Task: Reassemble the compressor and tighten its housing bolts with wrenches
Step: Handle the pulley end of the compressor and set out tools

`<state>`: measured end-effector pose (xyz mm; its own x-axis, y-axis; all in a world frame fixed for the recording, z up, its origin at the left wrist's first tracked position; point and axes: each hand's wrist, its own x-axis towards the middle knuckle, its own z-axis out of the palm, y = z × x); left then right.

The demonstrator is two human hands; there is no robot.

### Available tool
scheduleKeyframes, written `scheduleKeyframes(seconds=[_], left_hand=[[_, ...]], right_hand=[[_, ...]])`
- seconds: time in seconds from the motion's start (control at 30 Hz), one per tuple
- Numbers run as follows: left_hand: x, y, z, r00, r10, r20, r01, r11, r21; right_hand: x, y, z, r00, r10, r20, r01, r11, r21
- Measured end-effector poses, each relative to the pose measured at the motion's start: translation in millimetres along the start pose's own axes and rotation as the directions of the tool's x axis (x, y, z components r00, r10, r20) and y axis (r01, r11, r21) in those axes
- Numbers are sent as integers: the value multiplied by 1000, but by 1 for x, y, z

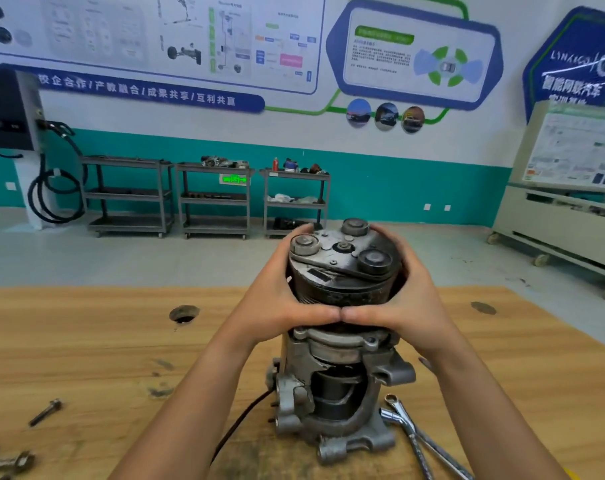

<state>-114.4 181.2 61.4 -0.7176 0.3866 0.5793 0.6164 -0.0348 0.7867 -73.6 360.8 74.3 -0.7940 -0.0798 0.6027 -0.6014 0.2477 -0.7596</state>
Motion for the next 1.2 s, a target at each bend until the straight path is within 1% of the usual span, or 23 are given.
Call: scheduleKeyframes(seconds=[0.1, 0.2, 0.27, 0.33, 0.4, 0.5, 0.57, 0.7, 0.8, 0.9, 0.93, 0.97, 1.0, 1.07, 1.1, 1.13, 1.2], left_hand=[[-2, 20, -2, 995, 92, -25, -93, 995, -32], [-10, 47, -5, 983, 174, -61, -178, 981, -76], [-23, 66, -9, 982, 172, -73, -178, 981, -77], [-37, 83, -16, 992, 111, -66, -116, 990, -79], [-56, 93, -27, 997, 34, -69, -38, 997, -65], [-92, 103, -46, 988, -66, -137, 64, 998, -20], [-122, 106, -57, 979, -125, -162, 125, 992, -12], [-183, 101, -78, 951, -216, -223, 223, 975, 10], [-223, 91, -91, 910, -326, -255, 340, 940, 9], [-246, 82, -99, 885, -412, -216, 434, 899, 62], [-250, 81, -100, 875, -438, -205, 460, 885, 71], [-251, 81, -103, 866, -463, -188, 485, 870, 87], [-249, 81, -107, 866, -472, -164, 493, 861, 124], [-242, 79, -117, 869, -480, -118, 493, 828, 266], [-239, 79, -120, 865, -490, -108, 496, 803, 330], [-236, 78, -122, 858, -504, -98, 506, 799, 324], [-233, 74, -123, 845, -527, -92, 534, 820, 207]], right_hand=[[-3, -30, -1, 997, -74, -17, 73, 997, -21], [-5, -70, -1, 992, -120, 24, 121, 992, -40], [-9, -94, 3, 993, -109, 40, 110, 993, -39], [-15, -112, 10, 997, -63, 52, 63, 998, 2], [-24, -120, 25, 997, 10, 73, -16, 996, 83], [-44, -122, 57, 988, 111, 108, -131, 970, 206], [-59, -118, 83, 972, 186, 141, -217, 942, 257], [-95, -107, 134, 925, 313, 217, -365, 892, 267], [-122, -95, 166, 872, 404, 276, -471, 846, 252], [-142, -86, 188, 809, 482, 337, -570, 781, 253], [-146, -86, 192, 799, 492, 345, -581, 780, 233], [-148, -87, 193, 793, 502, 346, -580, 797, 172], [-147, -86, 191, 793, 505, 341, -554, 830, 61], [-140, -84, 183, 814, 477, 331, -421, 878, -229], [-136, -83, 178, 833, 445, 330, -347, 884, -315], [-133, -82, 175, 842, 423, 334, -313, 888, -336], [-132, -79, 172, 856, 394, 334, -311, 910, -274]])
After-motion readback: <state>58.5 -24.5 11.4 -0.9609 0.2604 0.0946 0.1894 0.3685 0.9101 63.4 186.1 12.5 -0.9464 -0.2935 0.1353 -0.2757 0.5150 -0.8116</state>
